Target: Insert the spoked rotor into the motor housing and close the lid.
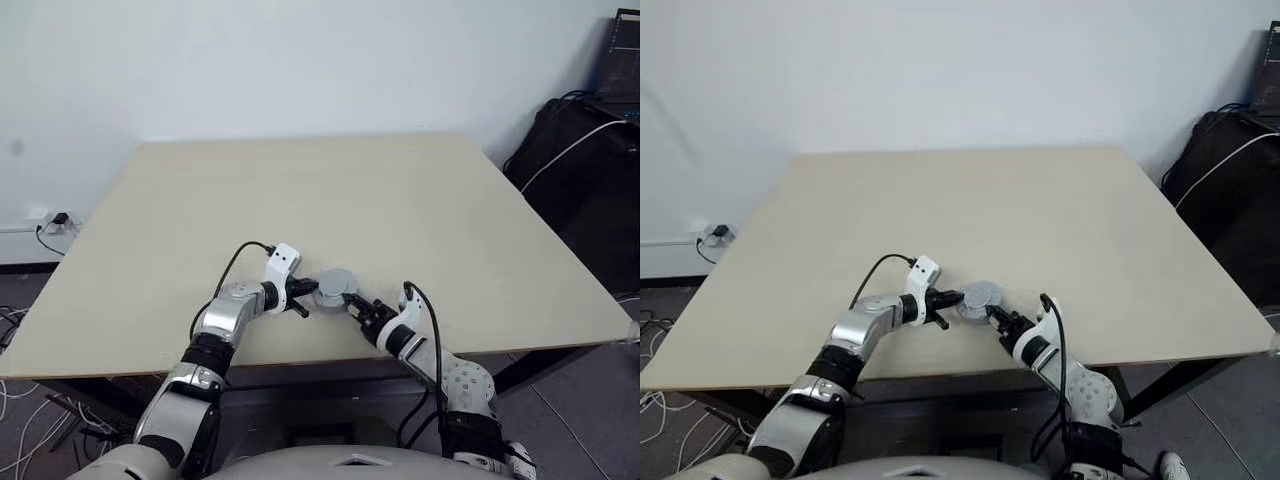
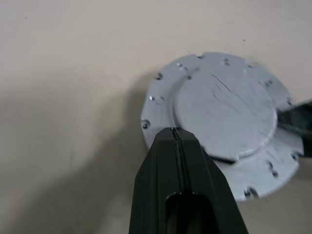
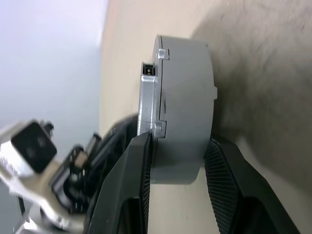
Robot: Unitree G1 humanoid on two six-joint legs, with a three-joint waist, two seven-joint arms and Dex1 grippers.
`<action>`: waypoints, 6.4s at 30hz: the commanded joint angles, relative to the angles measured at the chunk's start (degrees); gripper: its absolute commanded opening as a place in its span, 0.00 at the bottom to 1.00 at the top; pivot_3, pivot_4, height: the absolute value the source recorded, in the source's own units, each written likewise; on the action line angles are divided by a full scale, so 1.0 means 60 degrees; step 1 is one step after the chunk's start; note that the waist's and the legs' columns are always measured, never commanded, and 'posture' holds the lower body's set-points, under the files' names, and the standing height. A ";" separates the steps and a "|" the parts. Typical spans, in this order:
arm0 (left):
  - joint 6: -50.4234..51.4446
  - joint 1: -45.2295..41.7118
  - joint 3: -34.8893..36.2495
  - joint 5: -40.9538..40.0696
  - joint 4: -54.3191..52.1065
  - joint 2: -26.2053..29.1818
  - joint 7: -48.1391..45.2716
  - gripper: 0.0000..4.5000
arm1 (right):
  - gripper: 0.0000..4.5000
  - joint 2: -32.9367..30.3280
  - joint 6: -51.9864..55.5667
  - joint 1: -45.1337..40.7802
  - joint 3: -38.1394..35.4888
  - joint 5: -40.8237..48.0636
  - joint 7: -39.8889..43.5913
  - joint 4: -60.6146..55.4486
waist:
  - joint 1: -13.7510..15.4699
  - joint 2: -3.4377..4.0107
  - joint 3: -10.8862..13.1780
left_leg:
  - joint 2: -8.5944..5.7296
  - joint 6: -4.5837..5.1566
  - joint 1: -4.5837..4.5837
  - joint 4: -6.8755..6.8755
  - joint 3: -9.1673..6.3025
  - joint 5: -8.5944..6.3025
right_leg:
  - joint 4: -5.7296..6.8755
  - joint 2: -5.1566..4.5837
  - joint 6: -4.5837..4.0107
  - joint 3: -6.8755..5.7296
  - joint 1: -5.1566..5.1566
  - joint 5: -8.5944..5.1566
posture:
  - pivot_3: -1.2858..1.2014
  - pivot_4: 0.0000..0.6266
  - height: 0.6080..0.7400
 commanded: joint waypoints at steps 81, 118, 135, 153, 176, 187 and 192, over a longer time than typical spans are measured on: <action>0.4030 0.5668 0.2813 -1.1371 -0.4959 -0.2284 0.3738 0.87 | 0.28 -0.0773 0.2293 0.0684 0.1341 0.3647 0.0788 -0.2304 | 0.0067 0.0033 0.0175 | 0.0000 -0.0001 -0.0177 0.0019 0.0016 -0.0017 | -0.0001 0.0003 -0.0081 0.0008 -0.0187 0.0017 | 0.52 0.00 1.00; 0.3343 0.5159 0.3246 -1.1539 -0.5266 -0.1789 0.4164 0.47 | 1.00 -0.2616 -0.1674 0.1697 0.4040 -0.1745 0.2120 -0.4825 | 0.0221 0.0019 0.0153 | 0.0001 -0.0002 -0.0174 0.0052 0.0032 -0.0016 | 0.0006 0.0005 -0.0041 0.0008 -0.0176 0.0010 | 0.52 0.00 1.00; 0.1402 0.2554 0.3890 -0.9595 -0.4044 -0.1884 0.4551 0.47 | 1.00 -0.2677 -0.5828 0.2096 0.5440 -0.6482 0.1924 -0.3876 | 0.0429 -0.0048 0.0127 | 0.0000 -0.0046 -0.0169 0.0098 0.0071 0.0011 | 0.0018 0.0023 -0.0058 0.0017 -0.0168 0.0056 | 0.52 0.00 1.00; -0.0531 -0.1100 0.5313 -0.7480 0.1050 -0.1916 0.4988 0.47 | 1.00 -0.2380 -0.5694 0.2004 0.5237 -0.6929 0.1787 -0.3451 | 0.0472 -0.0110 0.0140 | 0.0000 -0.0049 -0.0169 0.0122 0.0070 0.0014 | 0.0038 0.0032 -0.0062 0.0018 -0.0169 0.0066 | 0.52 0.00 1.00; -0.1308 -0.2241 0.6403 -0.5825 0.4731 -0.1354 0.5412 0.99 | 1.00 -0.2349 -0.5092 0.2070 0.5074 -0.7011 0.1677 -0.3533 | 0.0362 -0.0158 0.0037 | -0.0004 -0.0025 -0.0123 0.0142 0.0076 0.0000 | 0.0128 0.0026 -0.0058 0.0028 -0.0158 0.0055 | 0.52 0.00 1.00; 0.2003 0.0594 0.5832 -0.5796 0.0667 -0.1264 0.7038 0.99 | 1.00 -0.2209 -0.4624 0.1964 0.5022 -0.6934 0.1624 -0.3421 | -0.0074 -0.0152 -0.0031 | 0.0024 -0.0032 0.0047 0.0109 0.0076 -0.0045 | 0.0138 0.0042 -0.0042 0.0040 -0.0009 -0.0023 | 0.52 0.00 1.00; 0.3387 0.1954 0.5536 -0.5845 -0.1370 -0.1135 0.7350 0.99 | 1.00 -0.2081 -0.4355 0.1876 0.4900 -0.6922 0.1541 -0.3239 | -0.0116 -0.0125 -0.0112 | 0.0065 -0.0045 0.0065 0.0106 0.0095 -0.0087 | 0.0139 0.0080 -0.0070 0.0063 -0.0005 -0.0044 | 0.52 0.00 1.00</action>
